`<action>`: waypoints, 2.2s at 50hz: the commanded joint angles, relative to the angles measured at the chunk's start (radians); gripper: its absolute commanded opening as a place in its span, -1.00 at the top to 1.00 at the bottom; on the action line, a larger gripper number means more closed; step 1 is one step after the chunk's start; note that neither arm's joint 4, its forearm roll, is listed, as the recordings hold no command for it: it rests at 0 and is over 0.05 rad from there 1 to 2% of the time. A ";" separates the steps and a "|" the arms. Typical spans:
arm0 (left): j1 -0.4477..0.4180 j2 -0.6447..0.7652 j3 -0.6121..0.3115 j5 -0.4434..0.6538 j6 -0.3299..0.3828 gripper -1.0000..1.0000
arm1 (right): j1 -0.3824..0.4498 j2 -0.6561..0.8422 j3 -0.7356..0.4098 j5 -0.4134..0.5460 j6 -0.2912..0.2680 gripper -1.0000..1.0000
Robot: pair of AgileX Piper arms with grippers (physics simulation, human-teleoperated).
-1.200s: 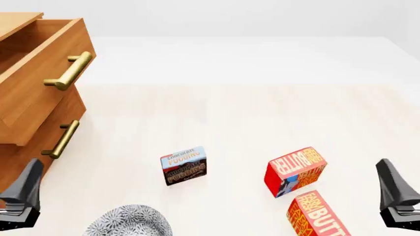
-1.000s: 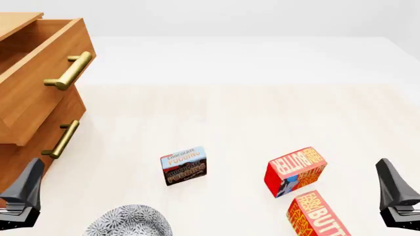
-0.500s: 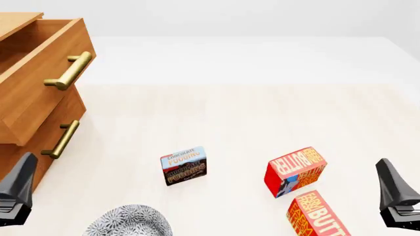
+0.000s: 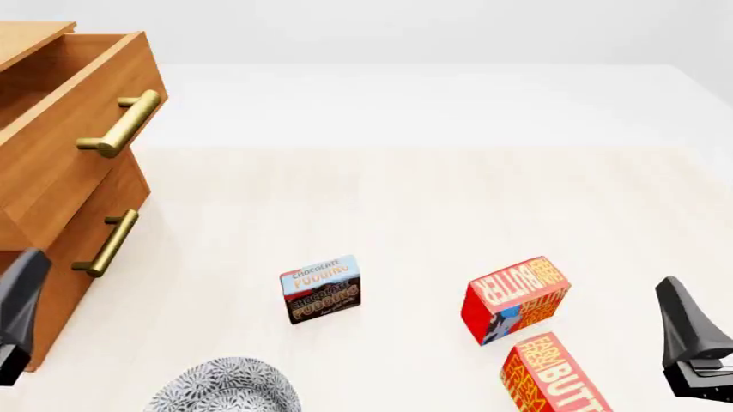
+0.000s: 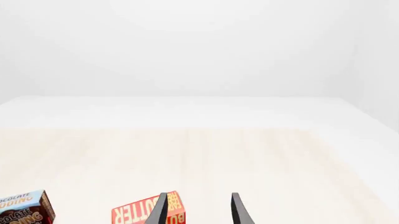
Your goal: Put the chocolate pudding in the top drawer of the cabinet and close it.
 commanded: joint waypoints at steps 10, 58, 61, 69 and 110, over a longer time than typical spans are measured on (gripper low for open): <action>-0.014 0.021 -0.119 0.092 0.030 -1.00 | 0.000 0.000 0.000 0.000 0.000 -1.00; 0.007 0.220 -0.429 0.218 0.046 -1.00 | 0.000 0.001 0.000 -0.001 0.000 -1.00; 0.005 0.231 -0.444 0.223 0.053 -1.00 | 0.000 0.001 0.000 -0.001 0.000 -1.00; 0.012 0.258 -0.477 0.231 0.050 -1.00 | 0.000 0.001 0.000 -0.001 0.000 -1.00; 0.049 0.526 -0.657 0.233 0.083 -1.00 | 0.000 0.001 0.000 -0.001 0.000 -1.00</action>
